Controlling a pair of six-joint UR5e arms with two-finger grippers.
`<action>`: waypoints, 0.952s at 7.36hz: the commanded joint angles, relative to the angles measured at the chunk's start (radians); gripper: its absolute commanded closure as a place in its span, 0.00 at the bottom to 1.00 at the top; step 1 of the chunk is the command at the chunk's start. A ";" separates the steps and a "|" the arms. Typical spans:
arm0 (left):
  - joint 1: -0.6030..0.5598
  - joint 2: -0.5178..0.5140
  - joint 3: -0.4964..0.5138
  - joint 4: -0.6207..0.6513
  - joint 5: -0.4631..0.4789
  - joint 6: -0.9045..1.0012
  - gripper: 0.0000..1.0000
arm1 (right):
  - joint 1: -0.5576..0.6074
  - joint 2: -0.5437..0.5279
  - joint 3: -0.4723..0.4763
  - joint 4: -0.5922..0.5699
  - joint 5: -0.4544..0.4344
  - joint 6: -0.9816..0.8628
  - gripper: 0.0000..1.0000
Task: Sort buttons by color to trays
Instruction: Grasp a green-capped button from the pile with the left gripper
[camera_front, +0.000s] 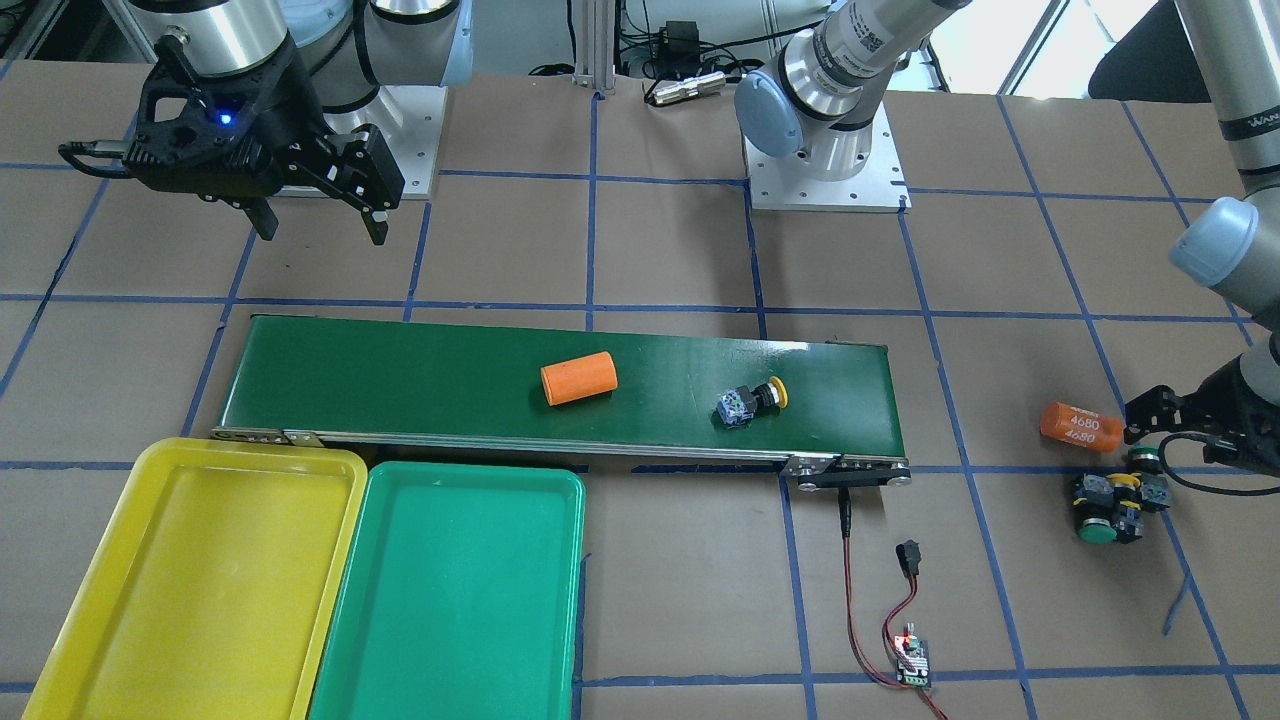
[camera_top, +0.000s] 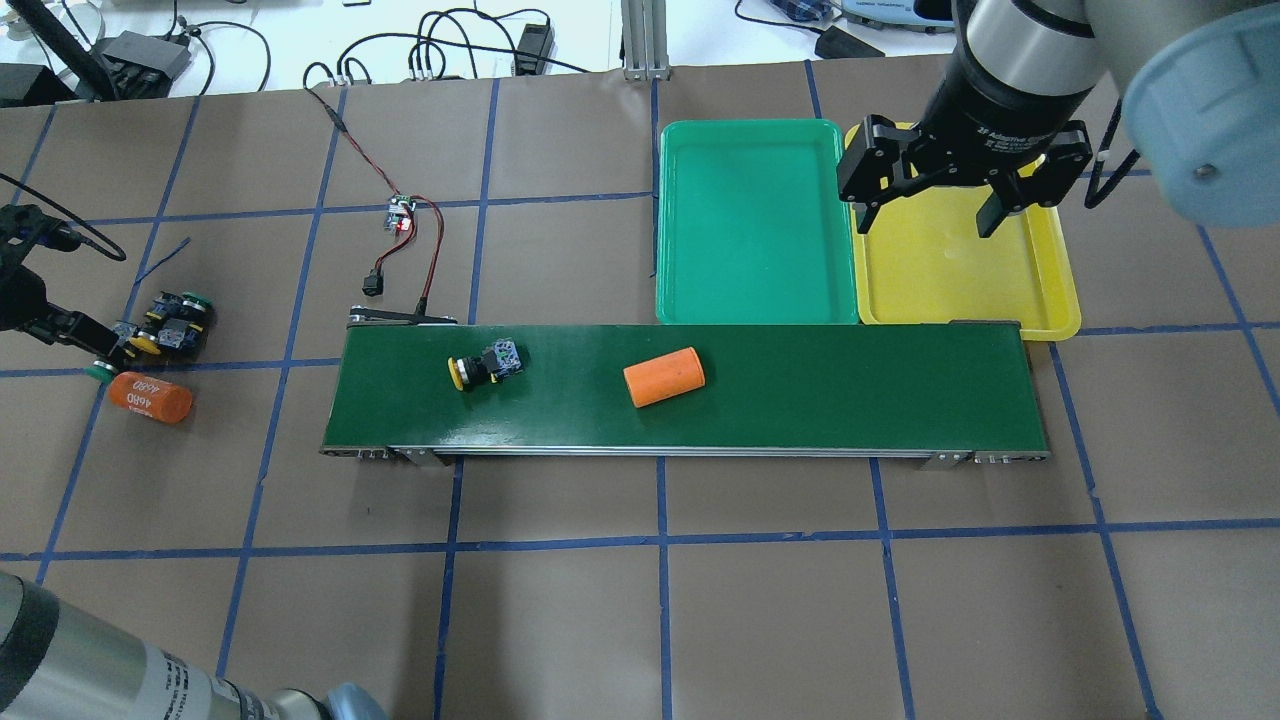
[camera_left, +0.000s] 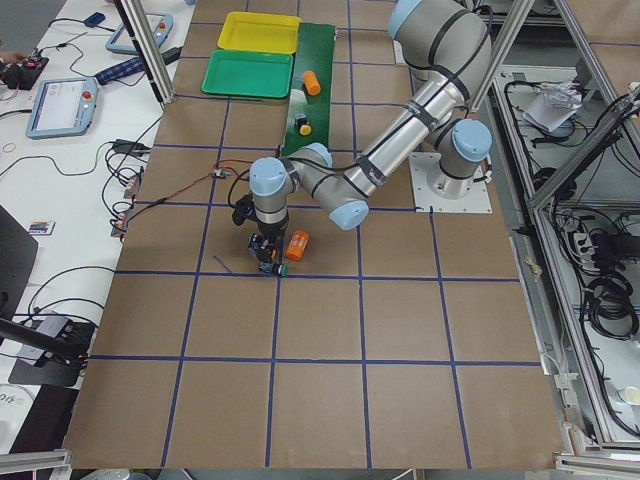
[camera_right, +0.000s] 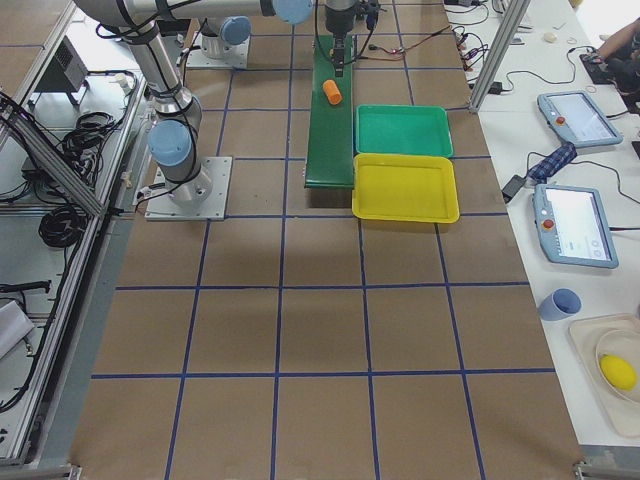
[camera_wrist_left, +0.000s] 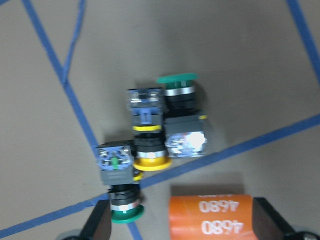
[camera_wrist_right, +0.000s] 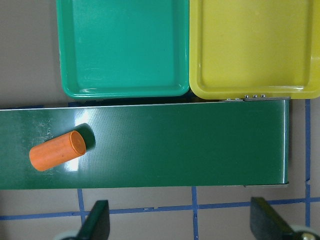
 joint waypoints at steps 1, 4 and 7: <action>0.021 -0.045 0.009 0.007 0.000 0.029 0.00 | 0.000 -0.006 0.000 -0.001 -0.002 -0.004 0.00; 0.021 -0.071 0.029 0.048 -0.001 0.032 0.00 | 0.002 -0.012 0.000 -0.005 -0.015 -0.001 0.00; 0.020 -0.087 0.021 0.044 -0.002 0.031 0.36 | 0.002 0.030 -0.009 -0.023 -0.093 0.025 0.00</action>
